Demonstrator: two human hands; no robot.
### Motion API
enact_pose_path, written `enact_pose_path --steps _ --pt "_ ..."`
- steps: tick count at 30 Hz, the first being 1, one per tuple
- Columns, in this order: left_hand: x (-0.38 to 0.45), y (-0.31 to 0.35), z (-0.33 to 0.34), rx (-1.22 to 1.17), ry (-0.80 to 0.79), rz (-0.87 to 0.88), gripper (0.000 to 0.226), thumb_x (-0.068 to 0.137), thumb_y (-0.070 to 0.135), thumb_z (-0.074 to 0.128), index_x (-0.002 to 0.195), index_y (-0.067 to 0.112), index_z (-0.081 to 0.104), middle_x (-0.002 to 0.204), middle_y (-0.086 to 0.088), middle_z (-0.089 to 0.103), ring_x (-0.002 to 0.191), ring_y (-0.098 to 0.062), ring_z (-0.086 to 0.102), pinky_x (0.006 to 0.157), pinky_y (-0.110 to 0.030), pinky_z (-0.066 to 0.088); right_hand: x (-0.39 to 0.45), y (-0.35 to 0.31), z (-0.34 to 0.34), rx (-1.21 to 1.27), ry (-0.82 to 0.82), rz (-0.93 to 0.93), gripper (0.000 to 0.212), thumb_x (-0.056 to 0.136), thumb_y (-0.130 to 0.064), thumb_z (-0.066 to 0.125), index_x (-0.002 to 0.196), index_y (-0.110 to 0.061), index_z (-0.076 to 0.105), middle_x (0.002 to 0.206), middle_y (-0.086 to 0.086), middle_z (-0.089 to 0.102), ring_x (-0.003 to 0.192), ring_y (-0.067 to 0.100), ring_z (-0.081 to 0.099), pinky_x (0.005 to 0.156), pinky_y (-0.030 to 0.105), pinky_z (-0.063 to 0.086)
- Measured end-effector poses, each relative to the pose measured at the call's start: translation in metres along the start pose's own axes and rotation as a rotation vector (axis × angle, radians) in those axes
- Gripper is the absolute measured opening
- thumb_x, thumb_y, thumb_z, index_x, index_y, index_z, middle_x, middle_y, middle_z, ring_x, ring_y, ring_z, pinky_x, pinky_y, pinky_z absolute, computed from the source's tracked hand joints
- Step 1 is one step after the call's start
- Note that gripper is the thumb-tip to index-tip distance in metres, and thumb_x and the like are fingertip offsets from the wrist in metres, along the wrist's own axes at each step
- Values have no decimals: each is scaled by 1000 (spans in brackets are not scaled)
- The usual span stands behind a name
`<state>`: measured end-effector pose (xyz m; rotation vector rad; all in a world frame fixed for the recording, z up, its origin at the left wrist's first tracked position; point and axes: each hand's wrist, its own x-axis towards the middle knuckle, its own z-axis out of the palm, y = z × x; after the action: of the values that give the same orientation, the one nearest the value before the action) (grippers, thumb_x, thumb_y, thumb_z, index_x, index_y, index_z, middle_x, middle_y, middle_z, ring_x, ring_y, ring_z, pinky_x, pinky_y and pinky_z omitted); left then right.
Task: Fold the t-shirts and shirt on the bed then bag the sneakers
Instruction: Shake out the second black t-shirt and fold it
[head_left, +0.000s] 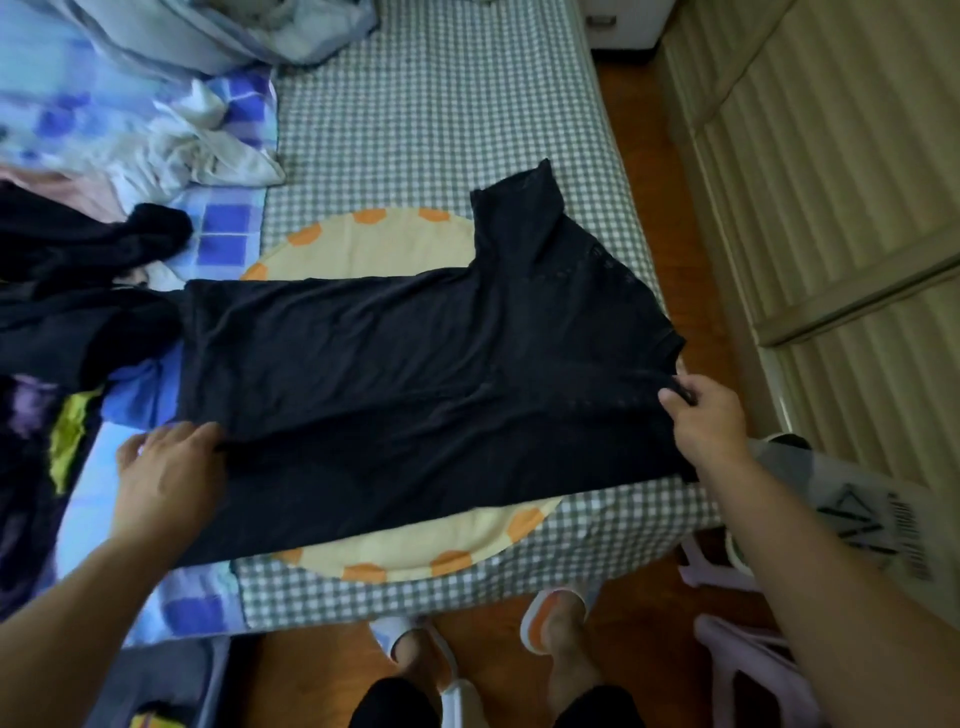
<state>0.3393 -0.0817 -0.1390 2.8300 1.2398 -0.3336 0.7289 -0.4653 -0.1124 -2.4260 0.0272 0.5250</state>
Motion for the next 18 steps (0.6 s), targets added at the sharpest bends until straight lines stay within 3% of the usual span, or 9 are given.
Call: enact_pose_path --steps 2,5,7,9,11,13,16,18 --pt "-41 -3 -11 -96 55 -72 29 73 25 51 89 13 72 87 -20 58 85 -47 55 72 -55 42 -34 11 -24 8 -29 39 11 100 -21 62 106 -16 69 106 5 69 100 29 64 92 51 54" --pt "-107 -4 -29 -308 163 -366 24 83 14 57 95 12 77 90 -25 54 87 -49 51 74 -56 44 -84 31 -58 -18 -28 43 21 98 -19 64 117 -11 70 119 9 67 109 32 63 94 53 53" --pt "-147 0 -32 -516 109 -547 18 88 4 63 99 11 75 89 -27 57 89 -49 56 80 -52 46 -113 45 -75 41 -73 92 31 100 -16 62 128 -5 65 121 5 59 119 32 57 97 46 48" --pt "-179 3 -22 -708 48 -658 16 90 5 62 98 16 69 88 -22 64 90 -46 61 80 -48 46 -137 68 -83 108 -139 177 36 101 -18 60 135 -5 60 116 4 56 113 28 56 93 43 45" --pt "-210 12 -7 -873 -1 -755 13 90 8 63 95 20 63 86 -15 67 89 -40 63 82 -47 47 -150 93 -84 164 -185 240 31 103 -17 57 131 -4 61 102 9 62 91 25 60 80 44 49" --pt "-234 19 8 -961 -11 -821 13 88 9 72 93 17 62 88 -14 69 85 -34 63 82 -41 52 -159 107 -81 243 -216 289 20 104 -14 55 120 -4 62 88 13 66 76 23 63 66 36 53" --pt "-255 24 11 -1156 39 -895 13 89 1 68 96 11 66 83 -10 66 72 -18 58 59 -13 49 -167 122 -72 281 -229 316 14 100 -26 64 104 -12 64 96 17 72 83 24 72 58 30 57" --pt "-263 30 12 -1349 63 -1001 11 94 3 61 95 13 65 83 -2 62 74 -13 58 65 -18 51 -171 133 -66 305 -184 320 14 99 -24 65 104 -12 63 104 19 70 86 25 72 59 28 56"
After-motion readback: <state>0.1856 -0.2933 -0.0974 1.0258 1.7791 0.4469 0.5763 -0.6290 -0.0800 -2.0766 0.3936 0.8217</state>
